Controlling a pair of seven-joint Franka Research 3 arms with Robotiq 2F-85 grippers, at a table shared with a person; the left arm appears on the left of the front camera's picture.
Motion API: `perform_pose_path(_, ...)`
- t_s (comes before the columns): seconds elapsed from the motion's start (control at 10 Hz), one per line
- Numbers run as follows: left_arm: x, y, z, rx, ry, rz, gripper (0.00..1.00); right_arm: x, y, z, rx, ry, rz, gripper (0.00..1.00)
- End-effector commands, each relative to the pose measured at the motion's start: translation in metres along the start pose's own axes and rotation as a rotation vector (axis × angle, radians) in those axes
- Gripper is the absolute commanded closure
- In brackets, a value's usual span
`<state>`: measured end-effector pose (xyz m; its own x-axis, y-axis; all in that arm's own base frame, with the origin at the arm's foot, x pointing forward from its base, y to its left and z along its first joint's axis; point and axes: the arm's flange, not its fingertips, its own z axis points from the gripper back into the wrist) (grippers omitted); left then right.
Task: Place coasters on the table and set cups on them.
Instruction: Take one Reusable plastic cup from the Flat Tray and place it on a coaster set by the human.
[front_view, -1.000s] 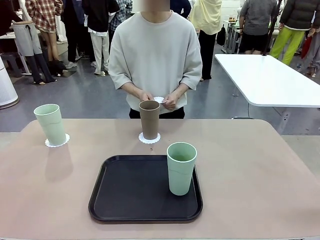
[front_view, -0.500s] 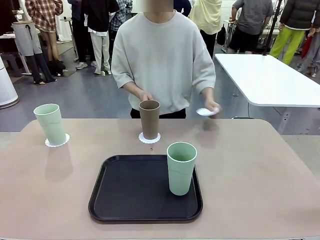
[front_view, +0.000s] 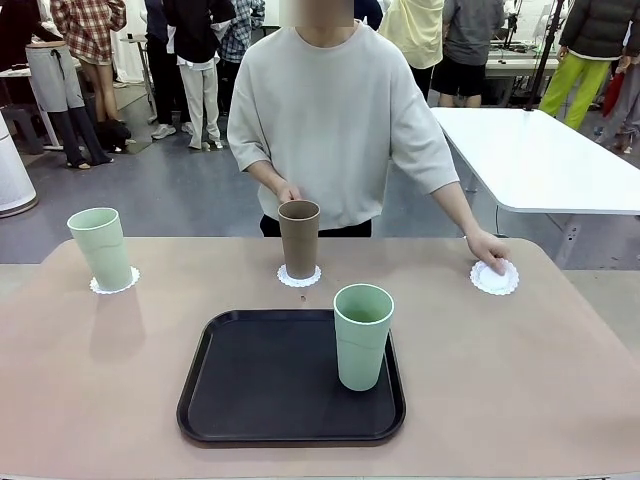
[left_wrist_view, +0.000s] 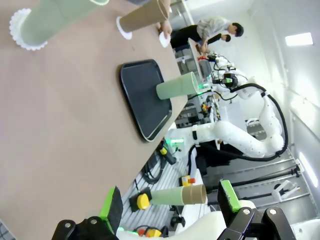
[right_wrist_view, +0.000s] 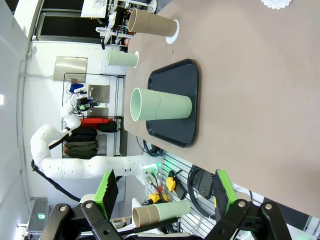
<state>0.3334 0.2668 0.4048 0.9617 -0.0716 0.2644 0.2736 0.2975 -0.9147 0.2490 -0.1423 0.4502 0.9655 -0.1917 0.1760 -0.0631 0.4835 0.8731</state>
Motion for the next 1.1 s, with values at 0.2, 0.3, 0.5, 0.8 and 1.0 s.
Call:
perform_pose_path(0.2, 0.001, -0.001, 0.002, 0.0, 0.001, 0.0, 0.0, 0.001, 0.0, -0.001, 0.018, -0.006, 0.009, 0.0)
perform_pose_path(0.3, 0.001, -0.001, 0.002, 0.0, 0.001, 0.0, 0.0, 0.001, 0.0, -0.001, 0.018, -0.006, 0.009, 0.0)
perform_pose_path(0.5, 0.001, -0.001, 0.002, 0.0, 0.001, 0.0, 0.0, 0.0, 0.0, 0.0, 0.0, 0.0, 0.0, 0.0)
perform_pose_path(0.8, 0.001, -0.001, 0.002, 0.0, 0.001, 0.0, 0.0, 0.048, 0.024, -0.033, -0.172, 0.25, 0.342, 0.0)
perform_pose_path(1.0, 0.001, -0.001, 0.002, 0.0, 0.001, 0.0, 0.0, 0.075, 0.058, -0.057, -0.243, 0.271, 0.541, 0.0)
